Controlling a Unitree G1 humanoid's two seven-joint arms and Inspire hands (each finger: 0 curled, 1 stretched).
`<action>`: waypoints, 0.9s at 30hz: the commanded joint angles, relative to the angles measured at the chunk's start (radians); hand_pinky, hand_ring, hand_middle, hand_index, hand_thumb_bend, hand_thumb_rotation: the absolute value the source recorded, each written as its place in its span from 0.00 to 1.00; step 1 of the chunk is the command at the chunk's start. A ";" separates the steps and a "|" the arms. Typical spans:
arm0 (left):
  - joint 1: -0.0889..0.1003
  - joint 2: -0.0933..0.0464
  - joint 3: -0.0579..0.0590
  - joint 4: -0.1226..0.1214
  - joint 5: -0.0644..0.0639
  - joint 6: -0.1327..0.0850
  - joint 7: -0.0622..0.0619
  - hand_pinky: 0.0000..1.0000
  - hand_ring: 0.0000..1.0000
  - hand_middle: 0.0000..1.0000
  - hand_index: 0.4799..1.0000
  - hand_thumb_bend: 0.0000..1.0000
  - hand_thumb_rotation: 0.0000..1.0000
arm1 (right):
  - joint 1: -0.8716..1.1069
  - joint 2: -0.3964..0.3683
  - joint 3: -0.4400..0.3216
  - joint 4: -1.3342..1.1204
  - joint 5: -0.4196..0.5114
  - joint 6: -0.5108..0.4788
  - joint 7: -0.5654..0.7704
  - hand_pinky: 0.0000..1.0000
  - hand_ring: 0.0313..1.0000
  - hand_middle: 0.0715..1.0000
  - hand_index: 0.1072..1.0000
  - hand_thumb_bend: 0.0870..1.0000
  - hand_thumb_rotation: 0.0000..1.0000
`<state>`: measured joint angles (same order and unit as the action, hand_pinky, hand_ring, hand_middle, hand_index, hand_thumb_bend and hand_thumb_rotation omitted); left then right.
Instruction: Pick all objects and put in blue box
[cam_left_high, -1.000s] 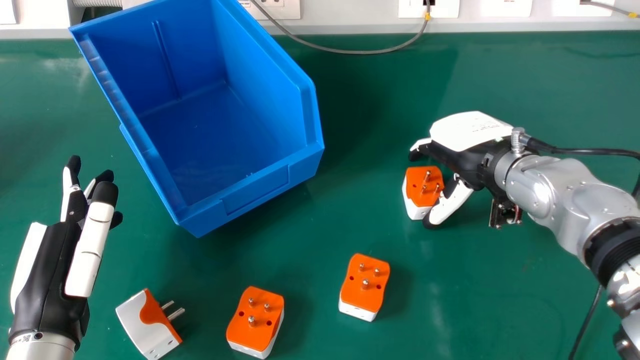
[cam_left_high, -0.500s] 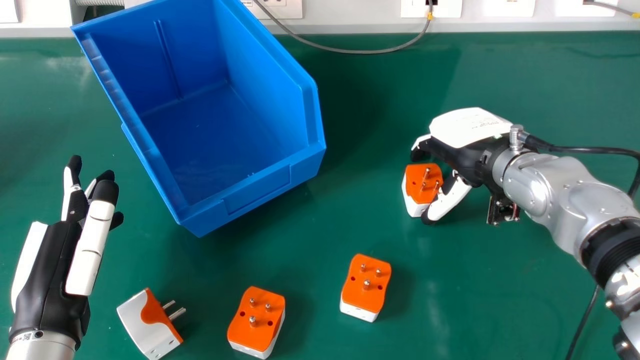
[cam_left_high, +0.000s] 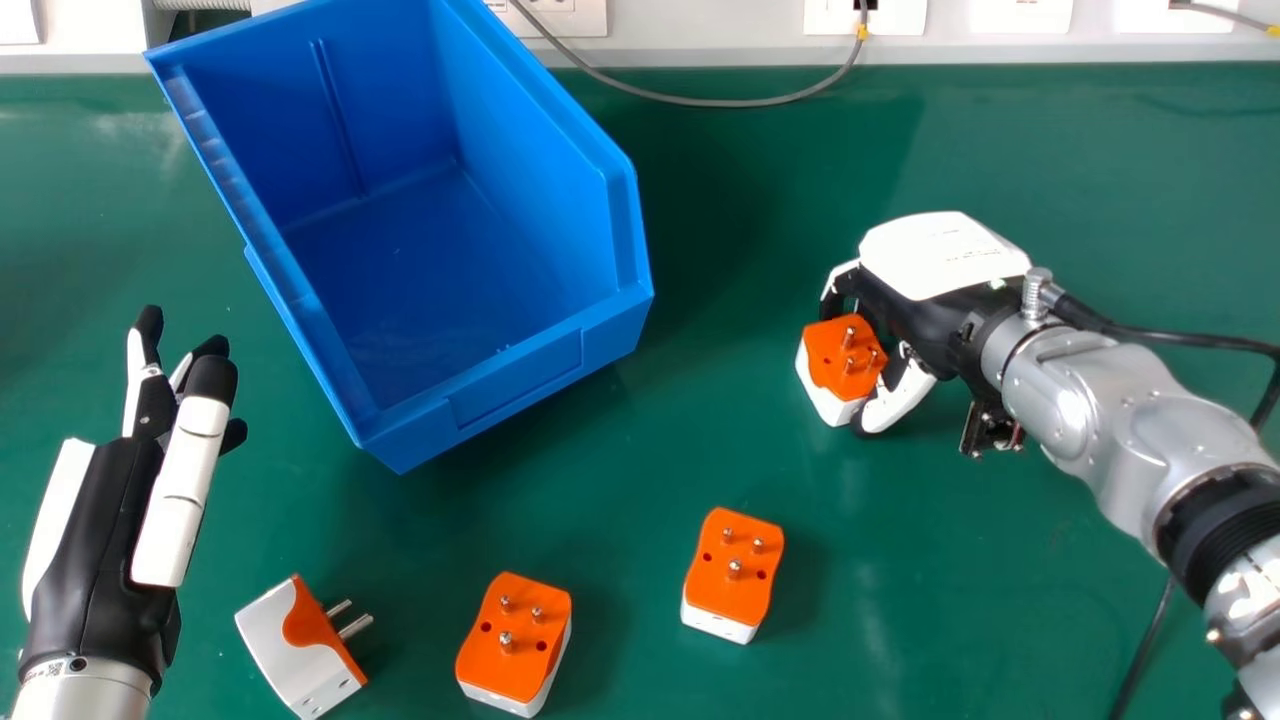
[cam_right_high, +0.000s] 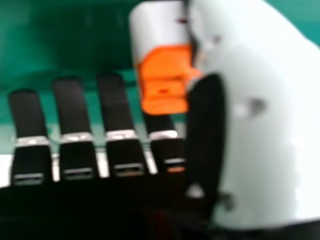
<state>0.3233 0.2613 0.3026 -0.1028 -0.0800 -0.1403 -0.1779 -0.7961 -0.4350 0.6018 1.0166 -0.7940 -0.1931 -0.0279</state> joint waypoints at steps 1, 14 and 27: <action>-0.004 0.007 0.007 -0.024 -0.008 -0.004 0.000 0.89 0.95 0.96 1.00 0.67 1.00 | 0.001 -0.007 -0.002 0.005 -0.006 -0.015 -0.036 0.33 0.37 0.53 0.55 0.50 0.10; -0.005 0.004 0.007 -0.024 -0.020 -0.003 -0.006 0.89 0.95 0.96 1.00 0.67 1.00 | 0.014 -0.009 0.000 0.030 -0.007 -0.041 -0.109 0.23 0.26 0.42 0.47 0.49 0.04; -0.005 0.003 0.003 -0.041 -0.012 0.021 0.004 0.90 0.95 0.97 1.00 0.66 1.00 | 0.032 -0.020 -0.025 0.001 0.012 -0.039 -0.119 0.34 0.37 0.43 0.44 0.46 0.01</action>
<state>0.3219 0.2611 0.3017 -0.1141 -0.0896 -0.1170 -0.1769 -0.7702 -0.4340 0.5910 1.0337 -0.7901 -0.2305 -0.1362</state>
